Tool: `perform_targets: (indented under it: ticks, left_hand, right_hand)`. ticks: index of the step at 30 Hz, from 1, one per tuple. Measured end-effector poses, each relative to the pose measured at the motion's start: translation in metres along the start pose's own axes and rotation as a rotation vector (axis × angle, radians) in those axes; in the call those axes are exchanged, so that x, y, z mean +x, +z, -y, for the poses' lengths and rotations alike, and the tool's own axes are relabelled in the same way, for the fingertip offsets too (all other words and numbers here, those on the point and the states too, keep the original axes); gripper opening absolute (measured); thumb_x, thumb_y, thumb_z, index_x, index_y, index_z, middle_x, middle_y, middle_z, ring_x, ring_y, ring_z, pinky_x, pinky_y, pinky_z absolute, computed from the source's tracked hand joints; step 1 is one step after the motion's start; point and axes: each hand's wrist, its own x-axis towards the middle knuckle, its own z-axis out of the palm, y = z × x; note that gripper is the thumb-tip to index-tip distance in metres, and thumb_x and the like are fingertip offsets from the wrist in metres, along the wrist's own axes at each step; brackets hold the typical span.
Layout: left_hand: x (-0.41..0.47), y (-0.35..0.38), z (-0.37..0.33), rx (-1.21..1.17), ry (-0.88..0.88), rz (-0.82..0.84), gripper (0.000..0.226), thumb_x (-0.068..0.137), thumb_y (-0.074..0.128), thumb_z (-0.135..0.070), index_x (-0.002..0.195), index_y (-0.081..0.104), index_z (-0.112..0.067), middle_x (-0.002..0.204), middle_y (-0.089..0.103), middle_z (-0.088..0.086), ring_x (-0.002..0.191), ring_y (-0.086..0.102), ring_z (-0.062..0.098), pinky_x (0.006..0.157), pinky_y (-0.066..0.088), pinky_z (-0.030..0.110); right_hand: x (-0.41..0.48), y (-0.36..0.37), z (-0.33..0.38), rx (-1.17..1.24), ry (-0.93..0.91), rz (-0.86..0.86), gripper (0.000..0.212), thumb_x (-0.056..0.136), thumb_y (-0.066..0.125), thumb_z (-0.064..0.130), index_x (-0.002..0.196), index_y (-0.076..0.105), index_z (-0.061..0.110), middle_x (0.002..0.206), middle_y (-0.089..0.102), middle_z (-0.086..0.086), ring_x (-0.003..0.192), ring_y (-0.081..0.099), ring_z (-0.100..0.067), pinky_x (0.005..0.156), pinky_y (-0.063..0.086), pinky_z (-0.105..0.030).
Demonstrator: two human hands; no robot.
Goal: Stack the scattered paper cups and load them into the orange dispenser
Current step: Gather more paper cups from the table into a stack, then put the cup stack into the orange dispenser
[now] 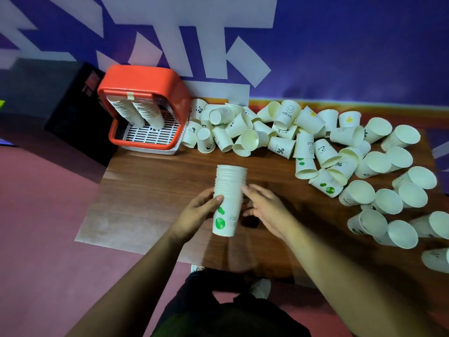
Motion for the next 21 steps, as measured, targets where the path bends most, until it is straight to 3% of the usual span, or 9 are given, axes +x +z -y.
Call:
perform_targets:
  ticks: [3, 6, 9, 14, 18, 21]
  left_hand:
    - [-0.008, -0.011, -0.016, -0.04, 0.031, -0.069, 0.044, 0.093, 0.06, -0.03, 0.133, 0.061, -0.013, 0.127, 0.069, 0.015, 0.113, 0.066, 0.03, 0.1, 0.051, 0.045]
    - [-0.014, -0.032, -0.027, -0.052, 0.073, -0.137, 0.046, 0.091, 0.063, -0.034, 0.133, 0.061, -0.015, 0.127, 0.069, 0.012, 0.118, 0.064, 0.035, 0.102, 0.049, 0.051]
    - [-0.011, -0.063, -0.035, -0.029, 0.099, -0.163, 0.046, 0.091, 0.063, -0.034, 0.133, 0.059, -0.015, 0.125, 0.07, 0.009, 0.116, 0.065, 0.033, 0.102, 0.049, 0.053]
    - [0.001, -0.127, -0.049, -0.013, 0.131, -0.135, 0.053, 0.086, 0.069, -0.041, 0.133, 0.058, -0.018, 0.124, 0.07, 0.003, 0.111, 0.067, 0.021, 0.094, 0.051, 0.043]
    - [0.014, -0.191, -0.059, 0.012, 0.164, -0.052, 0.05, 0.093, 0.062, -0.024, 0.141, 0.051, -0.015, 0.132, 0.067, 0.003, 0.121, 0.063, 0.023, 0.098, 0.049, 0.043]
    - [0.028, -0.231, -0.067, 0.029, 0.176, 0.074, 0.055, 0.095, 0.061, -0.013, 0.147, 0.044, -0.011, 0.141, 0.061, 0.01, 0.131, 0.057, 0.027, 0.102, 0.051, 0.038]
  right_hand:
    - [0.007, 0.02, 0.01, -0.028, -0.077, 0.07, 0.036, 0.093, 0.064, 0.029, 0.127, 0.061, 0.016, 0.119, 0.069, -0.009, 0.094, 0.063, -0.018, 0.077, 0.048, -0.038]
    - [0.018, 0.044, 0.02, -0.097, -0.128, 0.101, 0.044, 0.087, 0.069, 0.038, 0.127, 0.061, 0.022, 0.118, 0.069, -0.006, 0.104, 0.066, -0.028, 0.083, 0.052, -0.048]
    - [0.034, 0.069, 0.028, -0.151, -0.153, 0.094, 0.046, 0.087, 0.069, 0.036, 0.13, 0.06, 0.025, 0.116, 0.07, -0.002, 0.108, 0.065, -0.028, 0.085, 0.054, -0.046]
    - [0.067, 0.124, 0.035, -0.19, -0.168, 0.06, 0.045, 0.09, 0.067, 0.029, 0.134, 0.056, 0.025, 0.119, 0.069, -0.002, 0.11, 0.065, -0.02, 0.09, 0.053, -0.05]
    - [0.1, 0.177, 0.036, -0.184, -0.138, 0.019, 0.072, 0.077, 0.075, 0.043, 0.142, 0.048, 0.028, 0.13, 0.064, 0.0, 0.116, 0.062, -0.014, 0.091, 0.056, -0.041]
    - [0.12, 0.207, 0.038, -0.176, -0.153, 0.03, 0.06, 0.087, 0.071, 0.029, 0.142, 0.048, 0.023, 0.127, 0.065, -0.003, 0.116, 0.063, -0.014, 0.087, 0.056, -0.035]
